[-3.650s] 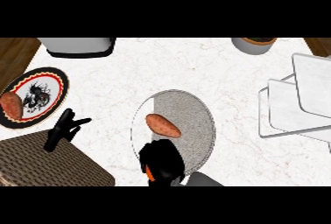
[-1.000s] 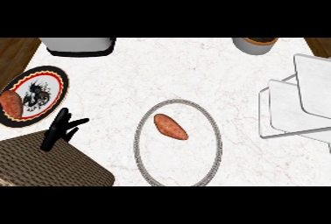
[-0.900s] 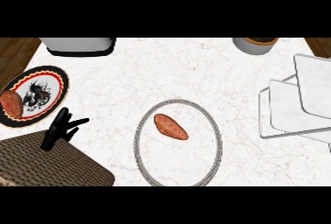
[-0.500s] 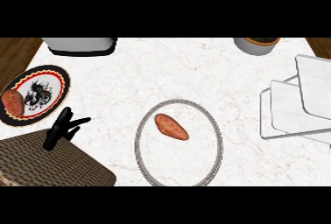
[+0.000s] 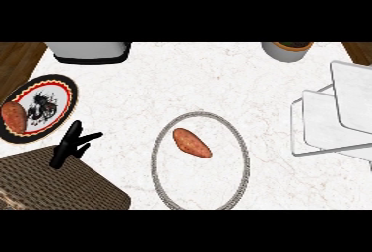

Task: Pick the squash from the placemat and place it in the tiered shelf

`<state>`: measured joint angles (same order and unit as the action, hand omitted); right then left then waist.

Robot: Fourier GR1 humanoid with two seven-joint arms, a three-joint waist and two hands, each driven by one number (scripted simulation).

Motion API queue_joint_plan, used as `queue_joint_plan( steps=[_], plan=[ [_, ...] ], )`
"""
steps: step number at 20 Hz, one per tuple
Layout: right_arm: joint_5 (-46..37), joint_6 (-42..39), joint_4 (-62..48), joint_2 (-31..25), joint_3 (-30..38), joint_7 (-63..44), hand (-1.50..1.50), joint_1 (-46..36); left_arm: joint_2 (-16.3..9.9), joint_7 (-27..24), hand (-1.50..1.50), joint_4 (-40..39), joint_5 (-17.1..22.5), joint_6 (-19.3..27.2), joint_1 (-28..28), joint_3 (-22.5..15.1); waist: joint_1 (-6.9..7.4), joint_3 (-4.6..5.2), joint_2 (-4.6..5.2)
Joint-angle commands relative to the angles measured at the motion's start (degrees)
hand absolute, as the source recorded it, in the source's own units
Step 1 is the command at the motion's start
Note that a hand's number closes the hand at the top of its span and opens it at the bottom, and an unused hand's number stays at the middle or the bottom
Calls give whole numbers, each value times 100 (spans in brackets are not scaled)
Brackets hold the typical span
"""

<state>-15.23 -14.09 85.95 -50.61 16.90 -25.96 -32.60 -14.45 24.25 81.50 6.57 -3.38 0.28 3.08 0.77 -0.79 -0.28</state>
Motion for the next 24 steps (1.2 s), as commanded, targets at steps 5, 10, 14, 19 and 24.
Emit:
queue_joint_plan(
  steps=[5, 10, 14, 19, 24],
  plan=[
    [-386, -341, -446, -354, -316, 256, 150, -312, 399, -761, 0, -255, 88, 144, -9, 171, 3, 89, 50],
    [269, 275, -566, 195, 630, -199, -150, -426, 405, -359, 0, 42, 45, 302, 184, 160, -85, 80, 23],
    [627, 467, -297, 537, 851, -514, -150, -511, 396, -631, 0, -424, 20, 261, 218, 271, -140, 86, 18],
    [1138, 692, -837, 730, 1370, -346, -150, -767, 291, -617, 0, -125, 88, 62, -63, 264, -59, 81, 25],
    [1363, 1062, -982, 572, 1789, -716, -150, -1152, 421, -315, 0, -163, 2, 270, 348, 226, -83, 83, 34]
  ],
)
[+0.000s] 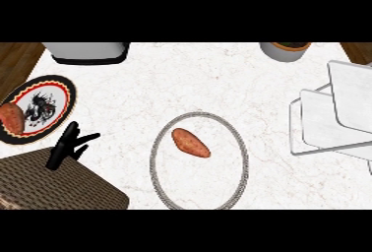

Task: Pick the squash from the placemat and place it in the tiered shelf

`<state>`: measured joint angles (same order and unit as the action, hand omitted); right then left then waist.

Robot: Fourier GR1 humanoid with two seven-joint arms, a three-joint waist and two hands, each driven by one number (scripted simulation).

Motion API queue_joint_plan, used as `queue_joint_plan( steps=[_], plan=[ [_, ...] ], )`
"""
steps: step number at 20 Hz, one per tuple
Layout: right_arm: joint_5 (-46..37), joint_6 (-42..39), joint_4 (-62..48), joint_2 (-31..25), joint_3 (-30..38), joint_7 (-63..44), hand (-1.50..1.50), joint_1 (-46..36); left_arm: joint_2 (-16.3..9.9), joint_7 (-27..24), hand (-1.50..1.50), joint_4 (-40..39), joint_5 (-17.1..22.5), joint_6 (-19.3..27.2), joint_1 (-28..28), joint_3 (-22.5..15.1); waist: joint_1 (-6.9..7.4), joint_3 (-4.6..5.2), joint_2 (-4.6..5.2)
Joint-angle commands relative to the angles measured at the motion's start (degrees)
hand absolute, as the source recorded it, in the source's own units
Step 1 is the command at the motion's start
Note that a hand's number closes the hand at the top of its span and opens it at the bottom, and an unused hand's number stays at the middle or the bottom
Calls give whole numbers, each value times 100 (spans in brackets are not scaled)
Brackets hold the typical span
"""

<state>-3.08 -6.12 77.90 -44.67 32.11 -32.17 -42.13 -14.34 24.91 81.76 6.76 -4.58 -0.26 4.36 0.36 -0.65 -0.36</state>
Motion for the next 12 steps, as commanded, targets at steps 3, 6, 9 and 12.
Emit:
queue_joint_plan(
  steps=[3, 6, 9, 12],
  plan=[
    [102, 517, -47, -356, 754, -111, -150, 20, 260, -239, 0, 276, 130, 250, 44, 187, -61, 65, 13],
    [-104, 495, -375, -793, 1044, 56, -150, 337, 600, -528, 0, 0, -166, 510, 17, 11, -119, 65, 33],
    [-208, 835, -752, -1112, 1285, -56, -150, 132, 464, -596, 0, -75, -74, 361, 104, 170, -75, 70, 47],
    [80, 794, -971, -1304, 1815, -18, -150, 305, 493, -506, 0, -54, 47, 319, 160, 213, -115, 67, 34]
  ],
)
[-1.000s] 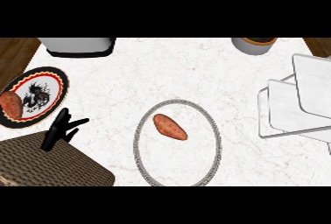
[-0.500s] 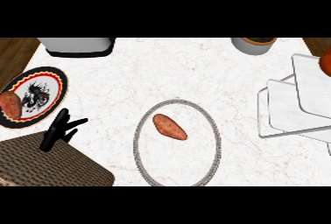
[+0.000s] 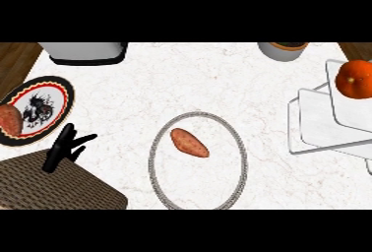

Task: Pick the squash from the placemat and place it in the tiered shelf

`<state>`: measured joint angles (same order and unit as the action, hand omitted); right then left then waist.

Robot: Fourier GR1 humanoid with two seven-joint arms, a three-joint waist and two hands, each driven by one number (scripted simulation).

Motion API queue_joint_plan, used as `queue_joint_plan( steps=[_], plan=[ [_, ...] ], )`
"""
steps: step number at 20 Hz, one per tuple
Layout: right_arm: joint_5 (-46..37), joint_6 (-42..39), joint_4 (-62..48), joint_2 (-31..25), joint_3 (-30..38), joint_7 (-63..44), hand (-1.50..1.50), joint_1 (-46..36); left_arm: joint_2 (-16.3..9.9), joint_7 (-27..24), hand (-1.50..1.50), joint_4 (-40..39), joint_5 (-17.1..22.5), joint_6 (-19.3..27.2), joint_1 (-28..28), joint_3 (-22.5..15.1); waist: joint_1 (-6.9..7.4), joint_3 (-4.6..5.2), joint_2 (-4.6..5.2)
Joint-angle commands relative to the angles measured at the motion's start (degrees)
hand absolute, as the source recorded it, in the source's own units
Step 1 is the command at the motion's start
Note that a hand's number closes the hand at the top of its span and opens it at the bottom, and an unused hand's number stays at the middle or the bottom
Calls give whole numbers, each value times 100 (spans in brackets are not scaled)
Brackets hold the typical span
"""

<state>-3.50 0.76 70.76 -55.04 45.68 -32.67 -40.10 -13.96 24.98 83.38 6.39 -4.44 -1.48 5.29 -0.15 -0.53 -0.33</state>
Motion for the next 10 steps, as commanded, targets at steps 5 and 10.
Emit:
queue_joint_plan(
  steps=[5, 10],
  plan=[
    [761, -874, -1156, -938, 1410, 451, -150, 762, 279, -464, 0, -59, 89, 211, 46, 187, -81, 48, 20],
    [1099, -1632, -2204, -1604, 1911, 901, -150, 1092, 351, -478, 0, -144, 47, 212, 181, 114, -79, 46, 32]
  ],
)
